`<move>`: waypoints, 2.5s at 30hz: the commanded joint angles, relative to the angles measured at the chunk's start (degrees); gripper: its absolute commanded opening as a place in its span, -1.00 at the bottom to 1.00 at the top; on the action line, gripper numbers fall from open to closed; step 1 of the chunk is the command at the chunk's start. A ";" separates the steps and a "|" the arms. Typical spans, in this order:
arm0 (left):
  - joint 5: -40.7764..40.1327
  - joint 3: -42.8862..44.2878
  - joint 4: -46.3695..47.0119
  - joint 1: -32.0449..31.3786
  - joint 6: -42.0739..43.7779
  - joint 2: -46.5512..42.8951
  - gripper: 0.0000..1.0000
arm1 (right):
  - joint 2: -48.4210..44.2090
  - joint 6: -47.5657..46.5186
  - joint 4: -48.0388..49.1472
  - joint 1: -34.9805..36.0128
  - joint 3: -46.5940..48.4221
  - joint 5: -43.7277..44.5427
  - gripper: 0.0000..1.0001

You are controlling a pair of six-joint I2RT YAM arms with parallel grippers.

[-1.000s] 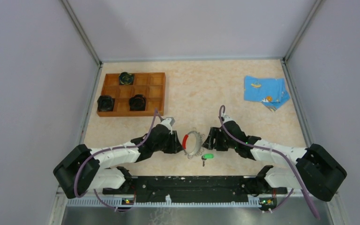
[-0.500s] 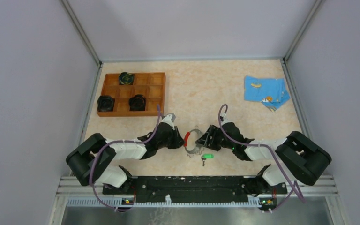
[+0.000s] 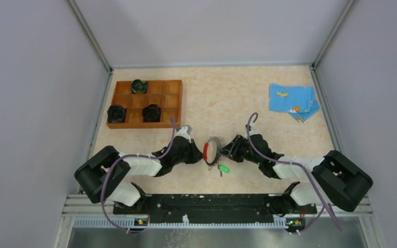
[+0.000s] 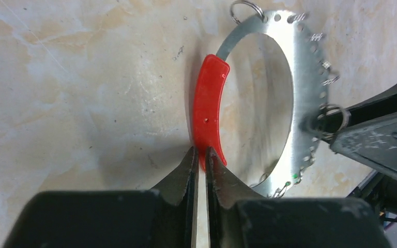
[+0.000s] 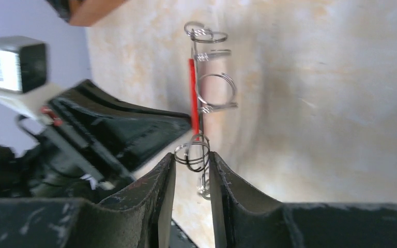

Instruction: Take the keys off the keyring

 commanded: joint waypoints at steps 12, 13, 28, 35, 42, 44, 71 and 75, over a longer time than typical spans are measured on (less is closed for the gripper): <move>7.04 -0.90 1.23 -1.73 -2.22 2.19 -0.74 | 6.53 -1.68 8.91 2.81 5.33 0.01 -0.54; 7.03 -1.02 1.17 -1.73 -2.22 1.96 -0.74 | 6.88 -2.18 8.46 3.01 5.79 0.28 -0.60; 7.04 -3.90 -10.03 0.59 -3.52 -19.58 0.01 | -1.87 -2.06 3.64 2.52 6.10 -3.18 -1.00; 10.09 -6.58 -3.39 1.98 -11.32 -28.01 0.15 | -6.32 2.76 7.30 2.35 3.94 -6.46 -1.00; 10.28 -9.93 4.45 2.57 -18.49 -33.81 0.13 | -11.70 4.85 6.96 2.33 3.00 -7.90 -1.00; 10.15 -11.18 7.95 2.65 -20.56 -35.03 0.10 | -12.97 5.46 6.93 2.29 2.78 -8.55 -1.00; 26.19 1.06 -5.00 6.56 -26.29 -36.22 -1.00 | -35.63 -21.77 -22.65 2.34 10.34 0.72 0.97; 34.24 3.21 -6.02 10.18 -29.03 -35.59 -1.00 | -42.73 -29.05 -23.37 2.32 9.03 5.62 0.98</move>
